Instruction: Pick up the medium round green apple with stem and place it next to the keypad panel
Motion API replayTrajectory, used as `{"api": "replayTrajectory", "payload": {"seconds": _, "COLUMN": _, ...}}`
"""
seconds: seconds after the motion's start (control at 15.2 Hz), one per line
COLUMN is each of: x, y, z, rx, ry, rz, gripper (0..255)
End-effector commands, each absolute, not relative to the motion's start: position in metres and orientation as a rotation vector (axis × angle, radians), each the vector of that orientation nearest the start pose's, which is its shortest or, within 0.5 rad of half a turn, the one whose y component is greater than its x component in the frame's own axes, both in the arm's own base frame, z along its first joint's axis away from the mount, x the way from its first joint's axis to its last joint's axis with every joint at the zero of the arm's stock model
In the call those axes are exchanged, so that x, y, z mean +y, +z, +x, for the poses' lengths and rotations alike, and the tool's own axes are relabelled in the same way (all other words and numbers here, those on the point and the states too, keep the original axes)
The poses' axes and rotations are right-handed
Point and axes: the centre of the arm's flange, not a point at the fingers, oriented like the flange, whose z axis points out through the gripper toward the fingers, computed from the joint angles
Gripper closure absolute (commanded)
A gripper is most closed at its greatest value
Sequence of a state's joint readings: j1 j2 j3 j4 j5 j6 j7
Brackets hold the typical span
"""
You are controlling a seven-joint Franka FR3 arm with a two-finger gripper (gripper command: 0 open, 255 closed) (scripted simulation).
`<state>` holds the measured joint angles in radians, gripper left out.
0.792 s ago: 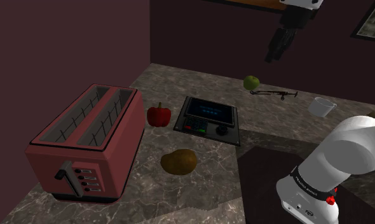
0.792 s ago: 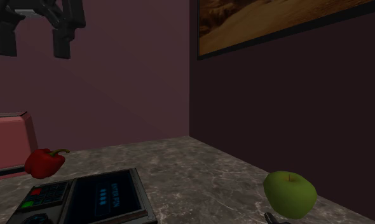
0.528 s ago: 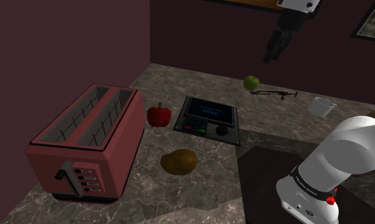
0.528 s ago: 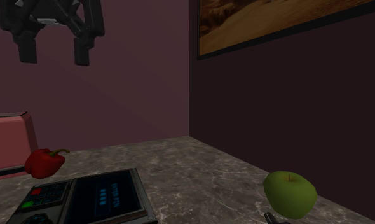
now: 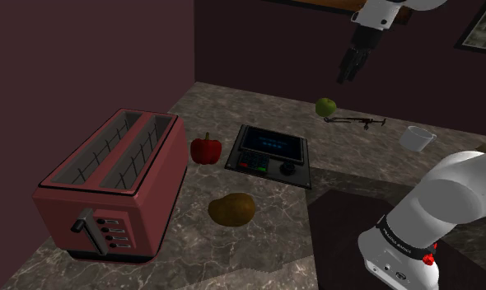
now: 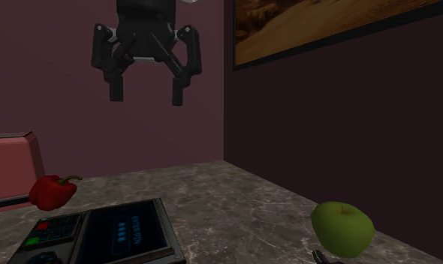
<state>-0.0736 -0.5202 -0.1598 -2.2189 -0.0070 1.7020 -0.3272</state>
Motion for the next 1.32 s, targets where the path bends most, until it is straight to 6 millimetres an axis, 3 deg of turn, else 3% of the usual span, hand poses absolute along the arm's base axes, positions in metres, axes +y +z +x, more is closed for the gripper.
{"api": "replayTrajectory", "payload": {"seconds": 0.0, "x": -0.122, "y": 0.562, "z": 0.396, "rx": -0.175, "ry": -0.019, "rz": -3.066, "gripper": 0}}
{"api": "replayTrajectory", "payload": {"seconds": 1.25, "x": -0.327, "y": 0.469, "z": 0.516, "rx": -0.139, "ry": 0.056, "rz": -3.062, "gripper": 0}}
